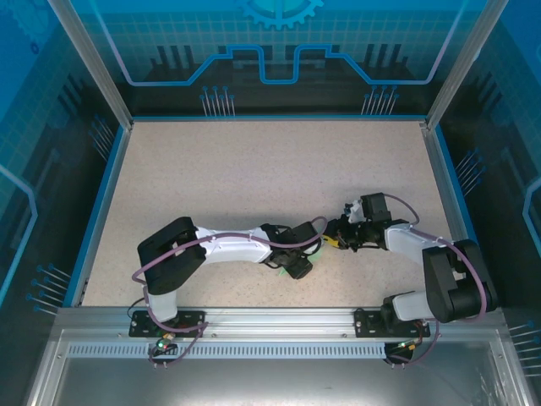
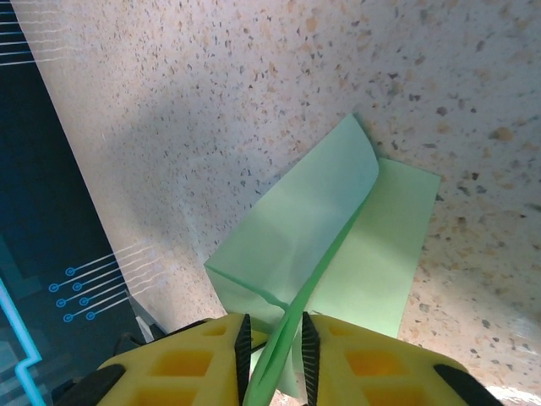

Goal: Fold a paper plane with a square sheet of paper (pick it up from the middle)
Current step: Move the paper plane to the center of the table.

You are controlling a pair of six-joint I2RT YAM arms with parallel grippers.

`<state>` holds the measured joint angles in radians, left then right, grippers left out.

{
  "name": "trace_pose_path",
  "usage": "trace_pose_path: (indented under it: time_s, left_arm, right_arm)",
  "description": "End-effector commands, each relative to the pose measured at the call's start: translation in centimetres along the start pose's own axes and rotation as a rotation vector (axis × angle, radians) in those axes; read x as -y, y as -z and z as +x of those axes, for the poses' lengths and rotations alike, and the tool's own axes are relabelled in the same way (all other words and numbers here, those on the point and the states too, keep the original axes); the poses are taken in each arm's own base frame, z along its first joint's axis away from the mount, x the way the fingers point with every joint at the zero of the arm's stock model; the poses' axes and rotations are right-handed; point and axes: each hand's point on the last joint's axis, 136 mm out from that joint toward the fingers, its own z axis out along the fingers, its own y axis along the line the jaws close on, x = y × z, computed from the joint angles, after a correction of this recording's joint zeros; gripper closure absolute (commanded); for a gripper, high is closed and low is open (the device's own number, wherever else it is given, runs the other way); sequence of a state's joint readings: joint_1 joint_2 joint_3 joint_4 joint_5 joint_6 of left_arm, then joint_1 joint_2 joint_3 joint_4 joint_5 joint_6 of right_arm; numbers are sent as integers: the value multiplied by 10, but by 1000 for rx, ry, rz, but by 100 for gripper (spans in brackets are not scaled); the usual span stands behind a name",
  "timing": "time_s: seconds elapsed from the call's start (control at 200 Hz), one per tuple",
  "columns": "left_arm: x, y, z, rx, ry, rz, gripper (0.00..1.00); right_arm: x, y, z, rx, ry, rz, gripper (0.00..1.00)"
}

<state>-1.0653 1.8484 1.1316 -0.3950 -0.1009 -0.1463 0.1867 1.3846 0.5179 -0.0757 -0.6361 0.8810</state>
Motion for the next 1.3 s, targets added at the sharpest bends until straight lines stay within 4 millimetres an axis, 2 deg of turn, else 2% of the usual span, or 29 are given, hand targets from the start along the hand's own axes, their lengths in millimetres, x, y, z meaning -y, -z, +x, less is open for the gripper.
trace_pose_path:
  time_s: [0.0, 0.16, 0.37, 0.56, 0.835, 0.96, 1.1, 1.225, 1.295]
  left_arm:
    - [1, 5, 1, -5, -37, -15, 54]
    - [-3, 1, 1, -23, -60, -55, 55]
    - [-14, 1, 2, -26, -54, -120, 63]
    - [-11, 4, -3, -10, -41, -106, 79]
    - [-11, 2, 4, -38, -34, -99, 98]
    - [-15, 7, 1, -30, 2, -98, 100]
    - [-12, 20, -4, -8, 66, -16, 100]
    - [-14, 36, -10, 31, 178, 96, 100]
    - [-24, 46, -14, 70, 267, 134, 100]
  right_arm:
    - [-15, 4, -8, 1, 32, -54, 75]
    - [-16, 1, -9, -8, 23, -67, 75]
    - [-16, 0, -11, -6, 23, -65, 75]
    - [-17, 0, -11, -7, 28, -63, 74]
    - [-21, 4, -13, 4, 48, -64, 70]
    - [-25, 10, -15, 17, 80, -46, 62]
    - [-27, 25, -20, 45, 119, -22, 54]
    - [-33, 45, -29, 77, 146, -36, 49]
    - [-36, 53, -32, 92, 165, -33, 47]
